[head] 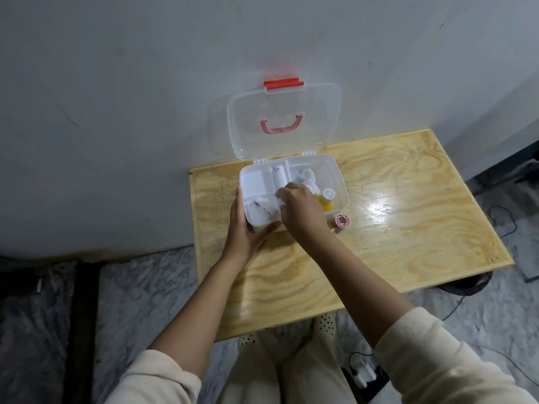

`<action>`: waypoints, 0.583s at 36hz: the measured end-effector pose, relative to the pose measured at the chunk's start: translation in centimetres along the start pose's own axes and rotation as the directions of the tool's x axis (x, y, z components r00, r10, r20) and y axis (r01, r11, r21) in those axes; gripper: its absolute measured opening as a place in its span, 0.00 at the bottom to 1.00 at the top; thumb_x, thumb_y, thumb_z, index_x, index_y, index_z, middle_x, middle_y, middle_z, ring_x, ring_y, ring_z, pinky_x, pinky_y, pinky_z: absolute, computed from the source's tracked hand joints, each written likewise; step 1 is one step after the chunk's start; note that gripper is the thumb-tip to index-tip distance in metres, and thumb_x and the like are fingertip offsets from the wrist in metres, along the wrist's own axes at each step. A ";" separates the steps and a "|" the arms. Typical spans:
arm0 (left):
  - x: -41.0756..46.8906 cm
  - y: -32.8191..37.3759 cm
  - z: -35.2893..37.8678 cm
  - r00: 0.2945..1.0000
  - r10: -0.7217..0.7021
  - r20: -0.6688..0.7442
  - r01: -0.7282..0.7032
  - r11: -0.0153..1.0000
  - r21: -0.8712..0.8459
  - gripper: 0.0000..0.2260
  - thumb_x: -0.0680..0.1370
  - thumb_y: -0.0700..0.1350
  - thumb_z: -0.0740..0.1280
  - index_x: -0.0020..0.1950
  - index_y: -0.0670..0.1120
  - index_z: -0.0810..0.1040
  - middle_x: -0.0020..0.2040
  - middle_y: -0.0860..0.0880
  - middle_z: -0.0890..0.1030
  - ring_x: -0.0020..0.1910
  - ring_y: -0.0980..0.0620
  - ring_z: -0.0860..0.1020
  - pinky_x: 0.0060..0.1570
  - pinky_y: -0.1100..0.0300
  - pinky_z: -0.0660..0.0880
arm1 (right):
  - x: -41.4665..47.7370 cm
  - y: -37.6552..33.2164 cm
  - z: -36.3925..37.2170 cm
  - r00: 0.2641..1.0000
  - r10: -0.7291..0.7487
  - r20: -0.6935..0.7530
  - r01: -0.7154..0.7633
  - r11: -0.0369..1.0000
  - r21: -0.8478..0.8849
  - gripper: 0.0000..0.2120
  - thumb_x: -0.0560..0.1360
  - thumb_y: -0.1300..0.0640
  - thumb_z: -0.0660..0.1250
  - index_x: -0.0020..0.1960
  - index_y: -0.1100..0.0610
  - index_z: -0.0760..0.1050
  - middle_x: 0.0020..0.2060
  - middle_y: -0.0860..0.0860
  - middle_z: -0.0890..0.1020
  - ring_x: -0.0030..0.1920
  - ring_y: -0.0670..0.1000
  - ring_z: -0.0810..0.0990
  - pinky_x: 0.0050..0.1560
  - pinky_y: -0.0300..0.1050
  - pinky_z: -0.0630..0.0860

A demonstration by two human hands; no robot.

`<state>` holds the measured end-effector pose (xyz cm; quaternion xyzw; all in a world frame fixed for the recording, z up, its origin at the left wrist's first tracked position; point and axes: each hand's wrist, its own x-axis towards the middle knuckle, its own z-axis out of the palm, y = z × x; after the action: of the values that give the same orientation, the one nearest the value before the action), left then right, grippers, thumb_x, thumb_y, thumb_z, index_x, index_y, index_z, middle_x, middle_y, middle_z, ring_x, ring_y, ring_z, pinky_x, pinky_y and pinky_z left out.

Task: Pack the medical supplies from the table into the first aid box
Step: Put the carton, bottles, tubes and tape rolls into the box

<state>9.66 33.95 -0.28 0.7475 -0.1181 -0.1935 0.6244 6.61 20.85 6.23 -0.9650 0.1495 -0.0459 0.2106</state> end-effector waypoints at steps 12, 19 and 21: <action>-0.1 0.1 -0.3 0.999 -0.028 0.024 0.027 0.999 0.048 0.53 0.64 0.61 0.78 0.80 0.55 0.51 0.78 0.52 0.62 0.76 0.52 0.63 0.73 0.44 0.67 | -3.8 3.0 -1.7 0.890 0.206 -0.406 -0.001 0.893 0.450 0.10 0.73 0.66 0.65 0.53 0.60 0.77 0.50 0.55 0.79 0.50 0.53 0.78 0.49 0.40 0.75; -0.4 -0.1 -0.1 0.999 -0.039 0.014 0.038 0.996 0.074 0.51 0.70 0.51 0.78 0.81 0.52 0.46 0.80 0.57 0.53 0.77 0.59 0.55 0.75 0.58 0.57 | -8.4 8.2 0.5 0.826 0.464 -0.320 -0.271 0.825 0.497 0.22 0.73 0.59 0.68 0.65 0.62 0.67 0.61 0.57 0.71 0.63 0.54 0.69 0.65 0.52 0.70; -0.5 -0.1 -0.1 0.999 -0.039 0.008 0.038 0.996 0.085 0.50 0.70 0.50 0.77 0.81 0.52 0.46 0.80 0.58 0.52 0.78 0.59 0.54 0.75 0.59 0.56 | -8.8 9.2 1.4 0.867 0.459 -0.197 -0.336 0.827 0.450 0.32 0.71 0.56 0.71 0.69 0.62 0.61 0.66 0.58 0.68 0.68 0.55 0.65 0.70 0.51 0.65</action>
<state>9.31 34.29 -0.34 0.7745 -0.1146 -0.2039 0.5877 -4.05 16.19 0.84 -0.8295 0.3662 -0.1744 0.3841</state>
